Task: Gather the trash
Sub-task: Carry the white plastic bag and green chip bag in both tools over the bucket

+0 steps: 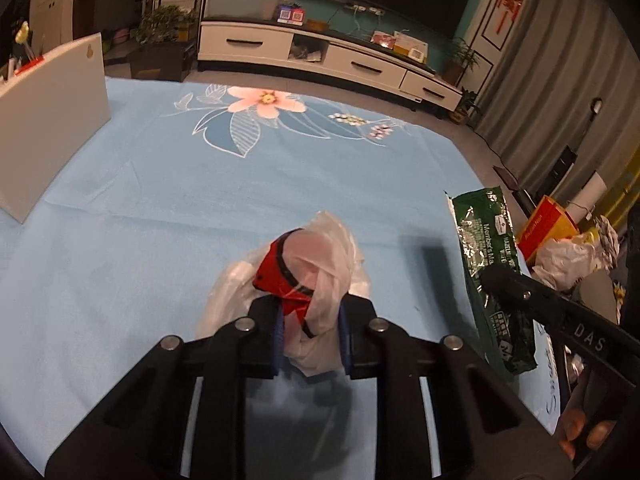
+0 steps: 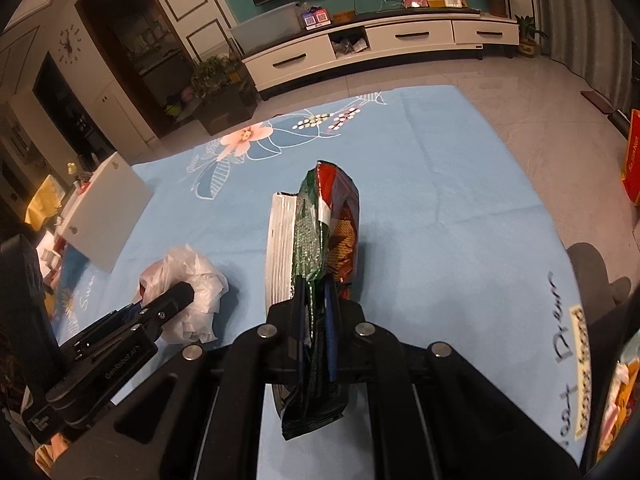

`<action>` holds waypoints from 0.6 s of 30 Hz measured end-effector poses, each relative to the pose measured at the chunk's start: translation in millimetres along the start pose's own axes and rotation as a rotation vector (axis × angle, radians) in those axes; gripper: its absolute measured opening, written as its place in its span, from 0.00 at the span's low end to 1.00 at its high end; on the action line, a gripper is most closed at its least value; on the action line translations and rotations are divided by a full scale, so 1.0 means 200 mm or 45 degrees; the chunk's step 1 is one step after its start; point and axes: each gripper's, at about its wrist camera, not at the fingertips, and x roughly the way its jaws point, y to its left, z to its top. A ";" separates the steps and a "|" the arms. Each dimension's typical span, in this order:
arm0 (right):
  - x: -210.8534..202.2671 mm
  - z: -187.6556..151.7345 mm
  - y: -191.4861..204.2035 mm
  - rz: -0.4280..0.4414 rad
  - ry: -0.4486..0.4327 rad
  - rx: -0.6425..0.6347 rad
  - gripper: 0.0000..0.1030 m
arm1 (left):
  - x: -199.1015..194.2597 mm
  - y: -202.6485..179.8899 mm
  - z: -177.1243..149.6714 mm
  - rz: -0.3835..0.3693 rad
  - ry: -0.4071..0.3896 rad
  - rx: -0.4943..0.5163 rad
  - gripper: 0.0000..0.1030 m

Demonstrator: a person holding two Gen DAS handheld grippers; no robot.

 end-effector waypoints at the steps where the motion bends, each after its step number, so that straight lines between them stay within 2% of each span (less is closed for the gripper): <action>1: -0.03 -0.02 0.00 -0.001 -0.005 -0.001 0.09 | -0.02 -0.01 -0.01 -0.011 0.000 -0.001 0.21; 18: -0.56 -0.37 -0.07 -0.028 -0.060 -0.073 0.09 | -0.60 -0.34 -0.31 -0.091 -0.060 0.148 0.22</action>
